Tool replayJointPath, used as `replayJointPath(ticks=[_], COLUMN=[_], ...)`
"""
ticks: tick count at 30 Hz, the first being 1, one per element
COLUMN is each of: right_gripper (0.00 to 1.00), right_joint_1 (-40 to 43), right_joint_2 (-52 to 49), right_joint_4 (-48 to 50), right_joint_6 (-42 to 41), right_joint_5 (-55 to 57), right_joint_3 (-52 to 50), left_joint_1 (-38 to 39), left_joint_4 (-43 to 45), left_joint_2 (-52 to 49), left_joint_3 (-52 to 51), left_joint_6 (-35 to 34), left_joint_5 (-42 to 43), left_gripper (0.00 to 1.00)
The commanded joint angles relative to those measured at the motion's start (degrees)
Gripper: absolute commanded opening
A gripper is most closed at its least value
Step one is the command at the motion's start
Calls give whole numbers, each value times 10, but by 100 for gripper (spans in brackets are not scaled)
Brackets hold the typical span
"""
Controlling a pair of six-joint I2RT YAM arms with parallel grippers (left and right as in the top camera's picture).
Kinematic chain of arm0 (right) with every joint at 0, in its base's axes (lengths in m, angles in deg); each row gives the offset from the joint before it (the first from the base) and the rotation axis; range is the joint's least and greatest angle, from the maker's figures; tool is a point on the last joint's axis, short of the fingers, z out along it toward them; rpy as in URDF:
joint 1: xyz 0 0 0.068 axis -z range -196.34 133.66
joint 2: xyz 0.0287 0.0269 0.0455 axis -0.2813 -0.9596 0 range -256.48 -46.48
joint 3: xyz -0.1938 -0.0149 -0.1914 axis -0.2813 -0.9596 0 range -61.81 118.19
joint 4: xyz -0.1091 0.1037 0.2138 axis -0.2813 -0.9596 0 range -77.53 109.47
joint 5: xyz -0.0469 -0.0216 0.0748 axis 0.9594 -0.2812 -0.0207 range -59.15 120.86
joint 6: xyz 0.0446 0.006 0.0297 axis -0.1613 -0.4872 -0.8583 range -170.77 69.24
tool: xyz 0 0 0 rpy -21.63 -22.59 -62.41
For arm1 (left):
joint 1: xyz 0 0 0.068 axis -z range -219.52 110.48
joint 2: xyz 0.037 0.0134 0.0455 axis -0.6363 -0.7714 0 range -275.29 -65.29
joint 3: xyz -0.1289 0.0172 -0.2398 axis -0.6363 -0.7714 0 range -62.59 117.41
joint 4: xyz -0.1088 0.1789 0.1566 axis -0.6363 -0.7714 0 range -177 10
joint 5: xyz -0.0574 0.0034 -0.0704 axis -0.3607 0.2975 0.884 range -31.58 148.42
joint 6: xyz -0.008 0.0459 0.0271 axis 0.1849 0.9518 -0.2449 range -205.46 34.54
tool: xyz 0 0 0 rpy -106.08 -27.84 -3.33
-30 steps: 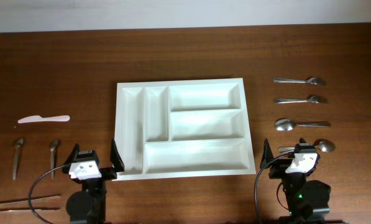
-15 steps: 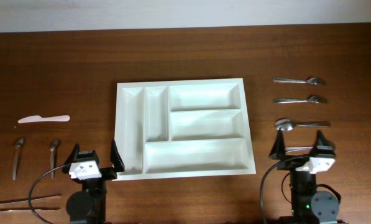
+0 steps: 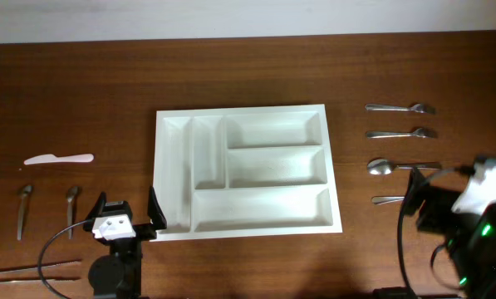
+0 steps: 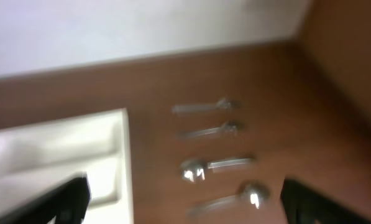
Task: Pack container
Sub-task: 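Move the right gripper over the large silver spoon on the right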
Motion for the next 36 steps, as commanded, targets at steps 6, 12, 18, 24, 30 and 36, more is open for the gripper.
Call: replayJointPath(ticks=[6,12,18,24,30,36], right_gripper=[99,99,99,99,99,99], right_joint_1=[5,78,136,202,268,310], right_joint_2=[-193,-271,-349,-435,-514,-564], right_joint_4=[-124,-253,-246,-243,-243,-183], right_joint_6=[-82,-481,-470,-531,-550,-531], right_joint_5=[-43,99,76,46,28,9], right_joint_3=[236,238,237,234,212,147], left_joint_1=[-4,-4,-4,-4,-4,-4], left_joint_4=[0,0,0,0,0,0], left_joint_2=[5,5,5,5,5,5], left_joint_3=[-3,-3,-3,-3,-3,-3], left_joint_6=[13,13,13,13,13,13], left_joint_5=[6,6,6,6,6,6], left_gripper=[99,99,99,99,99,99])
